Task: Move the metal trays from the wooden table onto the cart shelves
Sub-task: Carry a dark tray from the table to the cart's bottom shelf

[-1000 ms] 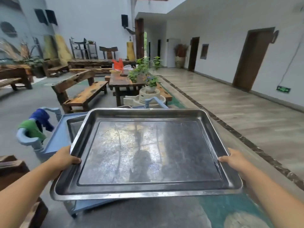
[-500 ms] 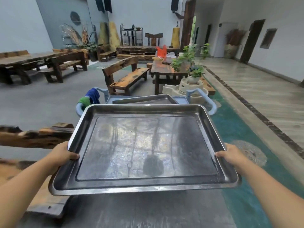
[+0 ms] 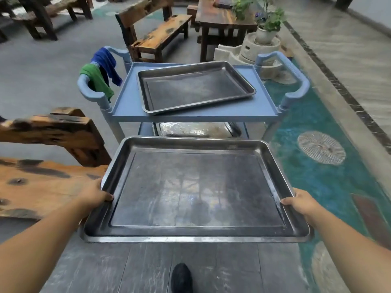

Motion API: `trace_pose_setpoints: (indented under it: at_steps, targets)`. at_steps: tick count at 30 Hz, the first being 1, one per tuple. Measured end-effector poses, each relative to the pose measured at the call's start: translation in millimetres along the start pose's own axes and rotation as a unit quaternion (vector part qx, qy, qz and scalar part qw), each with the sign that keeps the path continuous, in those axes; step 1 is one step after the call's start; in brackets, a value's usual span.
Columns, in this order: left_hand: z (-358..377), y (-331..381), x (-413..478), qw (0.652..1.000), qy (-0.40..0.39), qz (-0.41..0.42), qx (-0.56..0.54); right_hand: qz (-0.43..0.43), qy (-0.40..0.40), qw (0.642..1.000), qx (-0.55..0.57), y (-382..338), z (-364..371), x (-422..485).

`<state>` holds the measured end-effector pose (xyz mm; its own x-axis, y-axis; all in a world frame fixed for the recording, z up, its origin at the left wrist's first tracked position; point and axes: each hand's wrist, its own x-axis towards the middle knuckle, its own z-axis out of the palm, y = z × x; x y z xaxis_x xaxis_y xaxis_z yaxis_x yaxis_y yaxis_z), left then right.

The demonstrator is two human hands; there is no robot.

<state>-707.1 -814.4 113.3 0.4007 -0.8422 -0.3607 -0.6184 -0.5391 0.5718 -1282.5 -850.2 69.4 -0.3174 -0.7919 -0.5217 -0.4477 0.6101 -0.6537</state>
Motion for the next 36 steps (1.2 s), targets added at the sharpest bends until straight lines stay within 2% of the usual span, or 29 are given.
trace_pose_setpoints:
  at_steps: [10,22,28,36]
  targets:
    - [49.4,-68.5,62.9,0.992,-0.083,-0.099,0.003,0.079,-0.011,0.996,-0.043,26.3,43.1,23.6]
    - [86.6,-74.8,113.9,0.975,-0.139,-0.169,0.045,0.145,-0.042,0.984,-0.098,31.5,75.1,72.3]
    - [125.8,-75.3,184.9,0.972,-0.137,-0.183,0.059,0.158,-0.09,0.978,-0.104,30.4,110.9,165.1]
    - [244.0,-103.6,328.8,0.973,-0.131,-0.187,0.036,0.163,-0.088,0.98,-0.077,64.2,189.8,333.9]
